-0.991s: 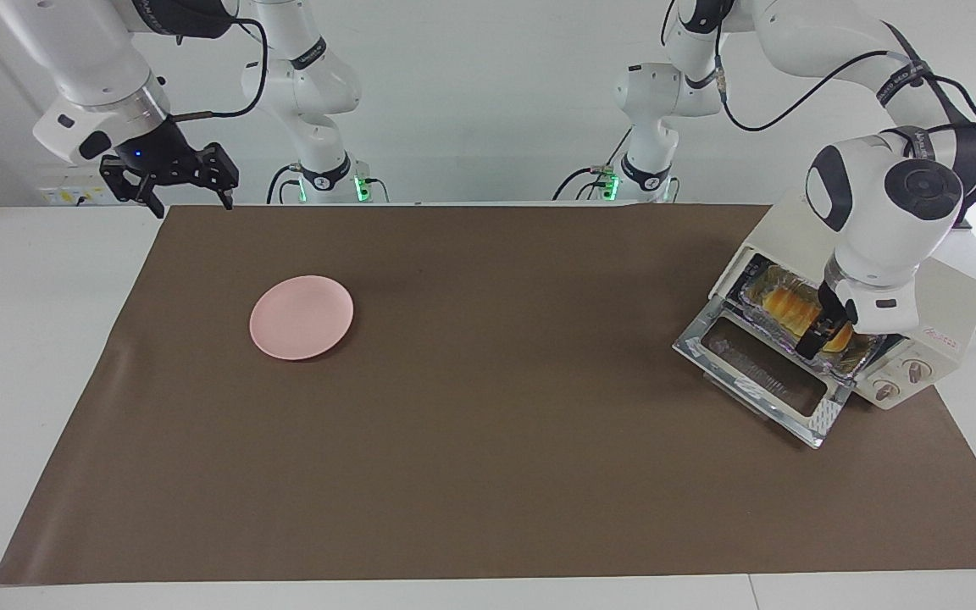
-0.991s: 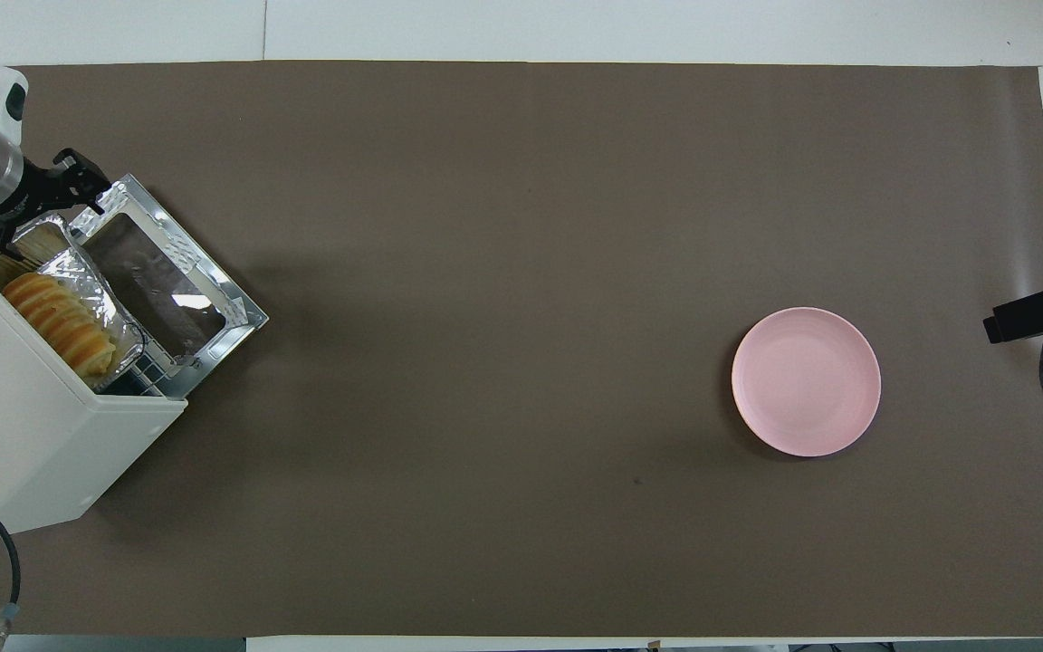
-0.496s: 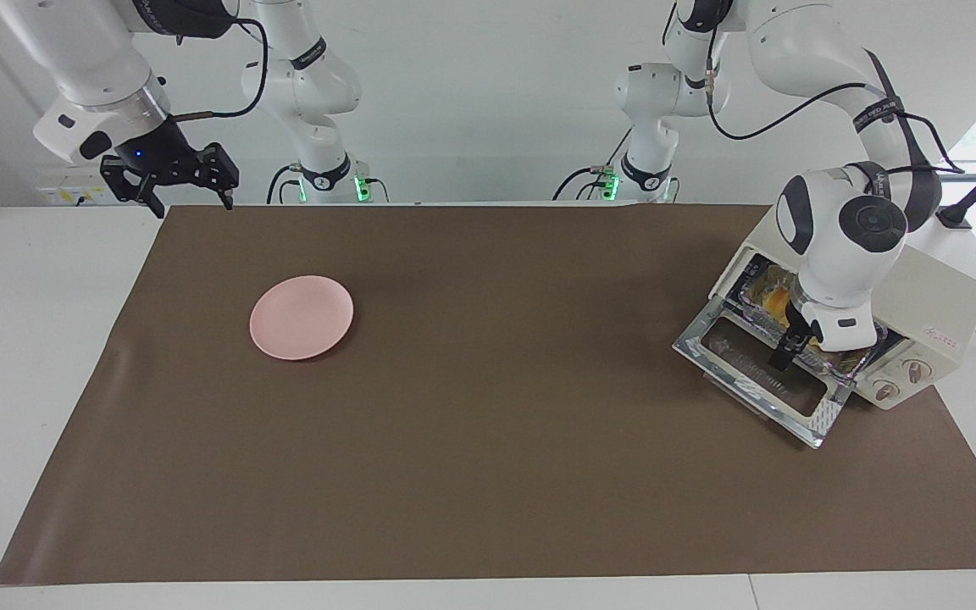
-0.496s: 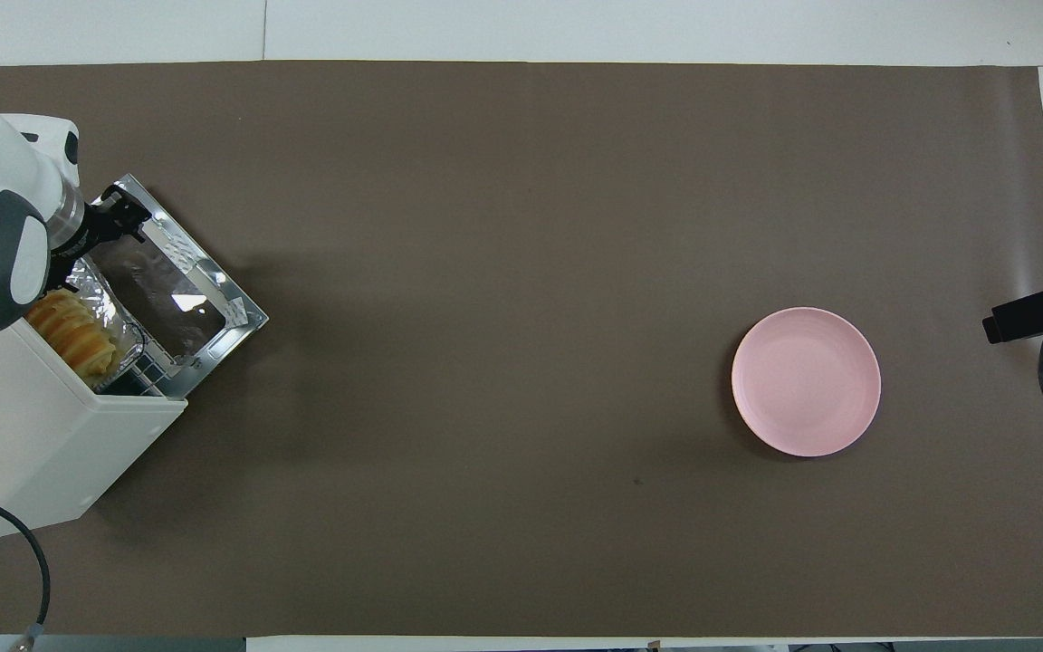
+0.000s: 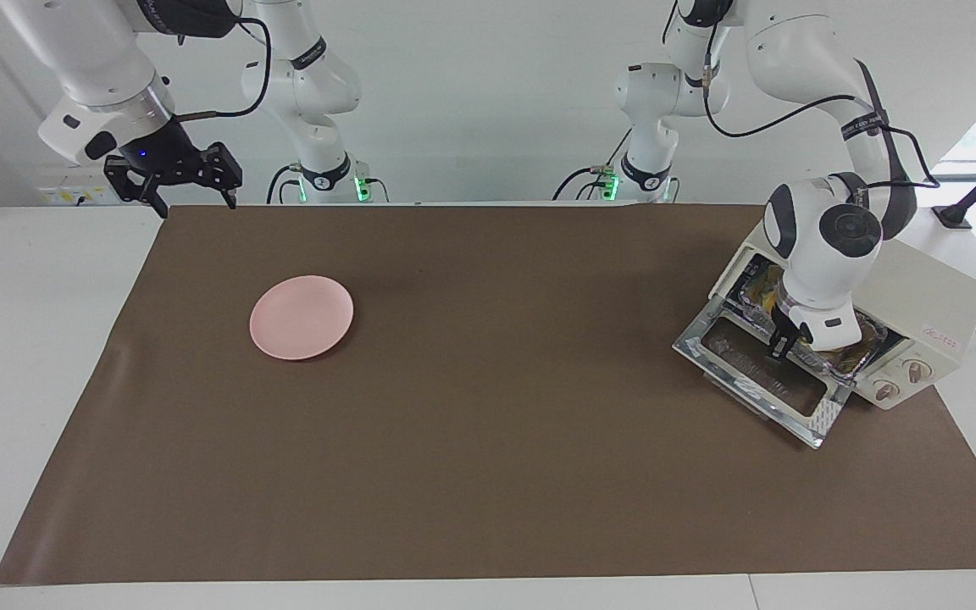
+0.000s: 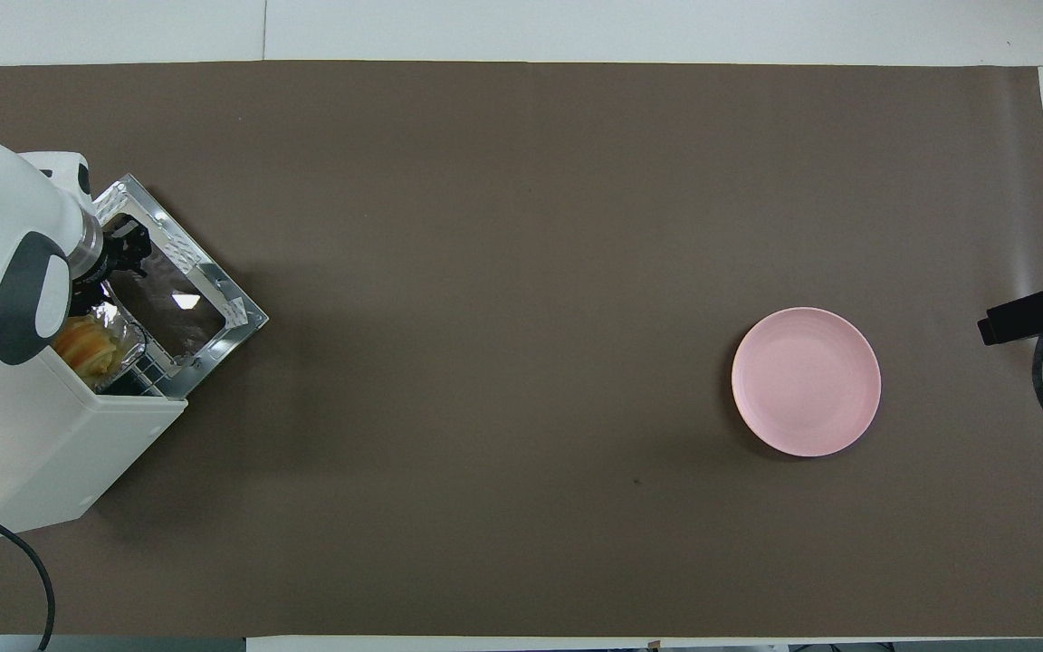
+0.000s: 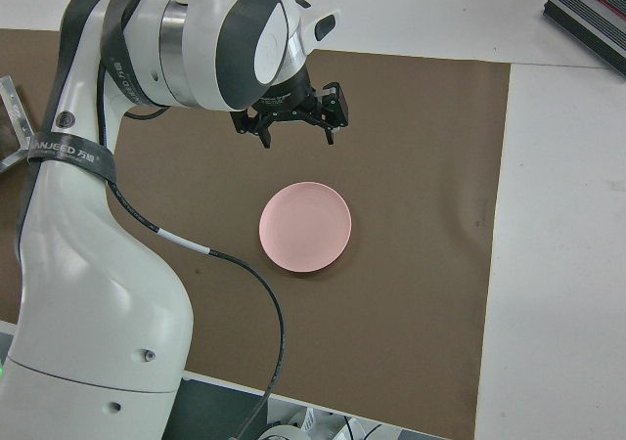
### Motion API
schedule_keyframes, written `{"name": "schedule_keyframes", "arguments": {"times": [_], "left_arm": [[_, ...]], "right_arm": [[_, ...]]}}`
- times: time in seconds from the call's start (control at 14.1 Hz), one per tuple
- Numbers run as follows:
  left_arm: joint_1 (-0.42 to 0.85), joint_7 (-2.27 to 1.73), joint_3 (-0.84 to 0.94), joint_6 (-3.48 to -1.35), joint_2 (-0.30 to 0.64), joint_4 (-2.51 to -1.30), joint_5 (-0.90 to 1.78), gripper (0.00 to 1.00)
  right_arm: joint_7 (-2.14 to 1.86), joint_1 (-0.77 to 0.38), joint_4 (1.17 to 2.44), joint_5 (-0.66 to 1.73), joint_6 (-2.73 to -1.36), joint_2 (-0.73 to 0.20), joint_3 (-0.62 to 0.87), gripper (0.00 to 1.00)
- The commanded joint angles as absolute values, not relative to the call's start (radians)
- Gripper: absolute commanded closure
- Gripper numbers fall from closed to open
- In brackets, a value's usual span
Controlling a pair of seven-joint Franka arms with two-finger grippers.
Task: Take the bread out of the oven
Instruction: 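Grasp the foil tray with the left gripper and pull it outward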
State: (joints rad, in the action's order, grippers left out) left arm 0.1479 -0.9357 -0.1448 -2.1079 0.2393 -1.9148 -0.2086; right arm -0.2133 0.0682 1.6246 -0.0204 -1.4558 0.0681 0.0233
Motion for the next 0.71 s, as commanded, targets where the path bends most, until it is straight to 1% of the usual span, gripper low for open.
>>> {"name": "schedule_keyframes", "arguments": {"times": [0.0,0.14,0.21,0.28,0.5,0.64], "left_arm": [[0.143,-0.951,-0.144,-2.126,0.199,-1.962,-0.232,0.99],[0.152,-0.953,-0.144,-2.109,0.202,-1.950,-0.230,1.00],[0.156,-0.953,-0.144,-2.093,0.210,-1.921,-0.232,1.00],[0.160,-0.951,-0.141,-2.067,0.222,-1.869,-0.232,1.00],[0.250,-0.943,-0.135,-1.994,0.302,-1.673,-0.200,1.00],[0.296,-0.942,-0.137,-2.000,0.339,-1.597,-0.041,1.00]], "right_arm": [[-0.202,0.074,1.635,-0.018,-1.451,0.081,0.031,0.00],[-0.204,0.074,1.637,-0.017,-1.448,0.081,0.031,0.00],[-0.206,0.074,1.637,-0.017,-1.448,0.081,0.031,0.00],[-0.206,0.074,1.637,-0.018,-1.448,0.081,0.031,0.00],[-0.206,0.074,1.637,-0.018,-1.448,0.081,0.031,0.00],[-0.204,0.074,1.637,-0.018,-1.448,0.081,0.031,0.00]]}}
